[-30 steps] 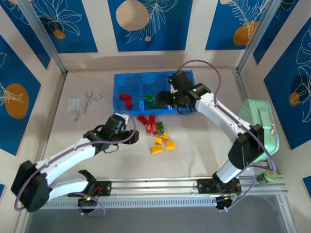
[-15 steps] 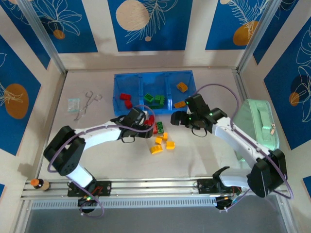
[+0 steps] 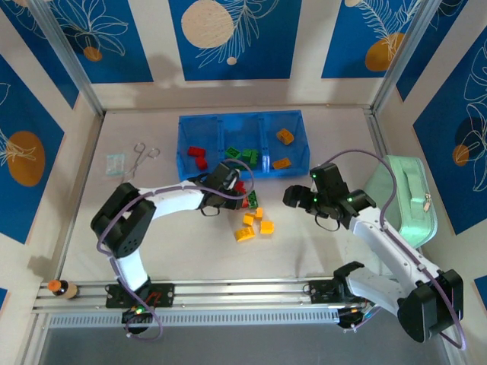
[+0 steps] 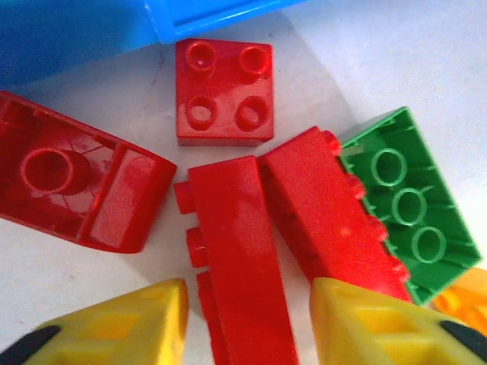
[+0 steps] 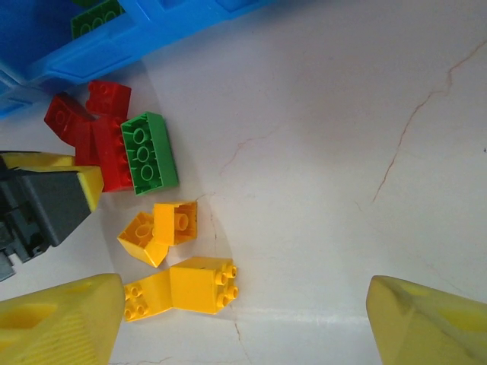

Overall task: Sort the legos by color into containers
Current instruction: Pick up the lego from the center of the table, then place the lego in the container.

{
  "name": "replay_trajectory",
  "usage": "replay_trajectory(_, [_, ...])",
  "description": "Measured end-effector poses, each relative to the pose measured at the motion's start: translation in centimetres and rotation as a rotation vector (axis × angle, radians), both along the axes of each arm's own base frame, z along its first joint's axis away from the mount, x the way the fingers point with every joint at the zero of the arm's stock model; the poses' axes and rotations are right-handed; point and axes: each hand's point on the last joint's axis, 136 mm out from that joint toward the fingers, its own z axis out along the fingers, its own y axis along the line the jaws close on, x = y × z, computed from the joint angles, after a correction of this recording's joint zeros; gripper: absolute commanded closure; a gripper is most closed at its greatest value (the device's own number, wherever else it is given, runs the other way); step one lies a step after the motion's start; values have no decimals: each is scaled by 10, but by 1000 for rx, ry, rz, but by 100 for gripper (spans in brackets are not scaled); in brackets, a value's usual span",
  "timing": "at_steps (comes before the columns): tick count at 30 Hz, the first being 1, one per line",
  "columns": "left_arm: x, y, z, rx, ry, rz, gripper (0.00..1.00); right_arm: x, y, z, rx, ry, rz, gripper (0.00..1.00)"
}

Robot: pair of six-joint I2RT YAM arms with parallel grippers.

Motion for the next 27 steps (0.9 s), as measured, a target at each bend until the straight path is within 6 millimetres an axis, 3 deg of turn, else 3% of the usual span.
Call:
replay_trajectory(12, [-9, 16, 2, 76, -40, 3, 78, -3, 1, 2, 20, -3, 0, 18])
replay_trajectory(16, [-15, 31, 24, 77, -99, 28, 82, -4, 0, -1, 25, -1, -7, 18])
replay_trajectory(21, [-4, 45, 63, 40, -191, 78, 83, -12, 0, -15, 29, 39, -13, 19])
replay_trajectory(27, [32, 90, 90, 24, -240, 216, 82, -15, 5, -20, 41, 47, -5, 19])
